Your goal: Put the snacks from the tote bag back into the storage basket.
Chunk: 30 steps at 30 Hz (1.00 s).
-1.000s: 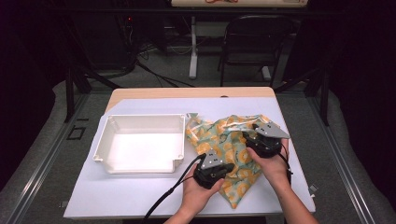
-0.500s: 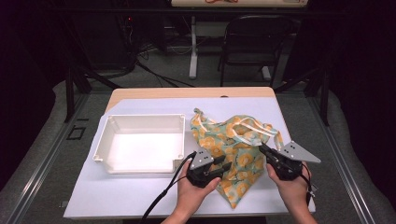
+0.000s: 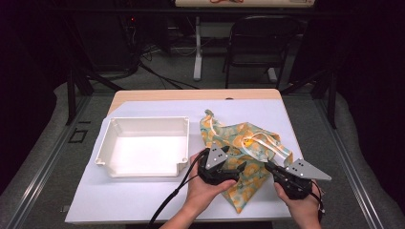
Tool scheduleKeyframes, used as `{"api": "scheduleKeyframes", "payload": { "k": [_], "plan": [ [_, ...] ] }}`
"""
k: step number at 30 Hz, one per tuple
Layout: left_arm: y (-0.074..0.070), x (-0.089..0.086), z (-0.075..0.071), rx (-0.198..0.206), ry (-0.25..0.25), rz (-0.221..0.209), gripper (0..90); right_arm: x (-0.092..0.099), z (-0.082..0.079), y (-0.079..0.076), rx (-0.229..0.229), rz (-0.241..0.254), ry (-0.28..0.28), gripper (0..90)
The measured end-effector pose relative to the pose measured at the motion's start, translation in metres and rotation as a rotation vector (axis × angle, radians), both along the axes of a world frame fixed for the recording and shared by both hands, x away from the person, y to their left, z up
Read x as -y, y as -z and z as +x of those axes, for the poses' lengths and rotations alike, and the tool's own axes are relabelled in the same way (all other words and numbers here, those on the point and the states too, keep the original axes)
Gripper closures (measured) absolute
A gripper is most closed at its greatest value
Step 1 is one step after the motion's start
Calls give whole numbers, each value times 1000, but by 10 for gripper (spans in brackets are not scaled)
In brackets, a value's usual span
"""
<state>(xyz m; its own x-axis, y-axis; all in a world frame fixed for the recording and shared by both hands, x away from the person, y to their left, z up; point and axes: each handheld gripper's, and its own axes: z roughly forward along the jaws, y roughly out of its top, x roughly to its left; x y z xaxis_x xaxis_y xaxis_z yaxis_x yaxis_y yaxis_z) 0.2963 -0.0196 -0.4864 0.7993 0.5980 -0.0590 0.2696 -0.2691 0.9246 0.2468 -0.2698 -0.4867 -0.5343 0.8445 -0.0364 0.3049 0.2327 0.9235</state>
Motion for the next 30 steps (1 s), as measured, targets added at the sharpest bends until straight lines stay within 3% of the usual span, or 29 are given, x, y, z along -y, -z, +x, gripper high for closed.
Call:
{"api": "scheduleKeyframes", "payload": {
  "k": [2,3,6,9,12,15,21,23,24,25,27,30],
  "plan": [
    [4,3,0,-4,3,25,504,1,0,1,-9,-1,3,900],
    [5,3,0,-9,13,25,665,1,0,3,-18,-1,-2,900],
    [11,4,-2,-11,50,54,896,3,1,6,-33,-3,-2,900],
    [19,8,-6,-34,85,84,900,4,2,9,-56,-6,23,867],
    [26,12,-7,-62,98,89,900,7,-1,7,-20,47,68,597],
    [35,15,-9,-90,111,89,900,10,-4,-2,33,98,47,457],
    [52,24,-12,-143,140,133,900,12,-2,-17,92,146,44,338],
    [58,28,-13,-168,153,159,900,11,5,-21,81,162,89,289],
    [59,29,-13,-173,152,165,900,10,16,-21,64,159,149,233],
    [61,30,-13,-182,158,175,900,10,16,-21,64,159,149,233],
    [64,31,-13,-193,151,183,900,11,32,-17,23,181,185,215],
    [67,31,-12,-211,149,196,900,15,55,-6,-77,203,232,207]
  ]
}}
